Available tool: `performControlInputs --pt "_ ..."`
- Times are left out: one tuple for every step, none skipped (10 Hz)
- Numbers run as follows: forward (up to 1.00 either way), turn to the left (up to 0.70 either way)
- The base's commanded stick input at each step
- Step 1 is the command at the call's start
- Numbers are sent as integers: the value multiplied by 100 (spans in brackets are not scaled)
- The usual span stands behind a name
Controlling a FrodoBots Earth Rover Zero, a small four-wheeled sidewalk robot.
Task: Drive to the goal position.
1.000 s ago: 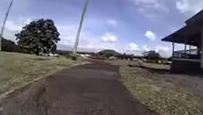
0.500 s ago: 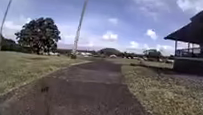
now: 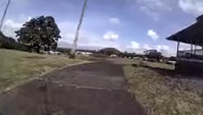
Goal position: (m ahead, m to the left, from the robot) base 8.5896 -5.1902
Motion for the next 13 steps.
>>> performControlInputs --pt "85 0" --pt "85 0" --pt "85 0" --pt "85 0" --pt "85 0" --pt "85 0" --pt "85 0" --pt "85 0" --pt "85 0" --pt "85 0" --pt "85 0" --pt "85 0" --pt "85 0"
